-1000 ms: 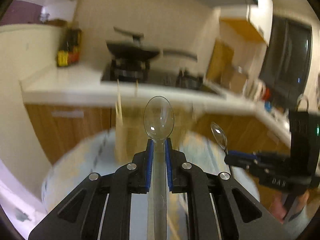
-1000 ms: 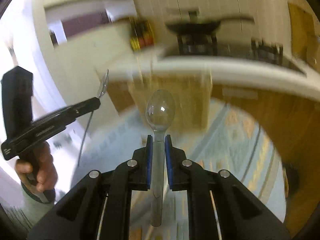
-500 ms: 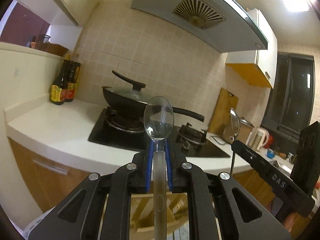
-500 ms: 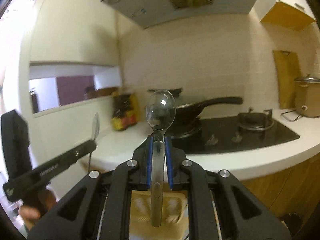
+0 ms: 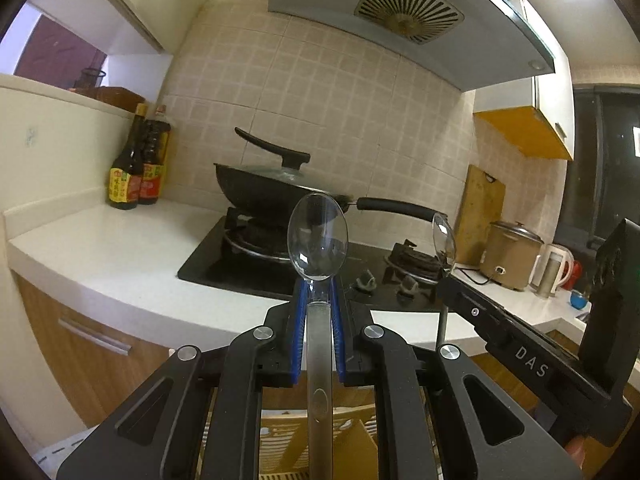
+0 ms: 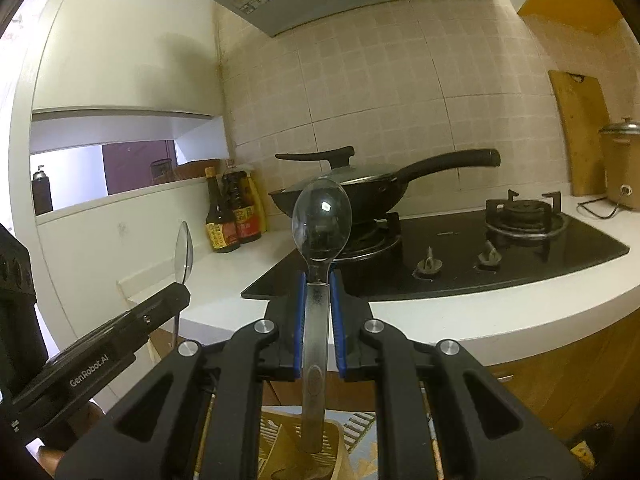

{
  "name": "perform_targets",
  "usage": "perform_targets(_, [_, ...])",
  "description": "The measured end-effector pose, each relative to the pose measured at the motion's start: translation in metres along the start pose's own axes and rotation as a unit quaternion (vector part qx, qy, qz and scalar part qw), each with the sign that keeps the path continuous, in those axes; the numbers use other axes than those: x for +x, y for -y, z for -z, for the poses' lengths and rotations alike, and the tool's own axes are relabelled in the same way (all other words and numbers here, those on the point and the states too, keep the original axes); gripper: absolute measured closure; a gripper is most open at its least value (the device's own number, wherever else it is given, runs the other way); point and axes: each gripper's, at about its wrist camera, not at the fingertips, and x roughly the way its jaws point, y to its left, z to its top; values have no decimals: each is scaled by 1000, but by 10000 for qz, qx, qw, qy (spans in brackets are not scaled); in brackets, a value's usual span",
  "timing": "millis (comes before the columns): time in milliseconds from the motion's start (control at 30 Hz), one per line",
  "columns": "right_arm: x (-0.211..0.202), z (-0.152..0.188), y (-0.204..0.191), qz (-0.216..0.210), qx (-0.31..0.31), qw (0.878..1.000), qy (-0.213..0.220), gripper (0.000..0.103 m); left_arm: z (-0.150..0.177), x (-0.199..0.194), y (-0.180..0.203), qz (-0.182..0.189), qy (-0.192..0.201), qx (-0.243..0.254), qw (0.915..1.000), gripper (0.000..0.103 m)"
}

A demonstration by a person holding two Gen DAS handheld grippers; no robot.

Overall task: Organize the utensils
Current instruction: 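Lift both clear spoons with both tools over the beige holder, then open both tools to drop the spoons into the holder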

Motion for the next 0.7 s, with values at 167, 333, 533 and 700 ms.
perform_targets(167, [3, 11, 10, -116, 252, 9996, -76, 93, 8, 2, -2, 12, 11, 57, 10000, 93])
perform_targets(333, [-9, 15, 12, -416, 326, 9984, -215, 92, 15, -3, -8, 193, -72, -5, 9998, 84])
perform_targets(533, [-50, 9, 11, -596, 404, 9973, -156, 91, 11, -24, -23, 354, -118, -345, 9987, 67])
perform_targets(700, [-97, 6, 0, -852, 333, 9953, -307, 66, 4, -58, -32, 637, -310, -512, 9962, 49])
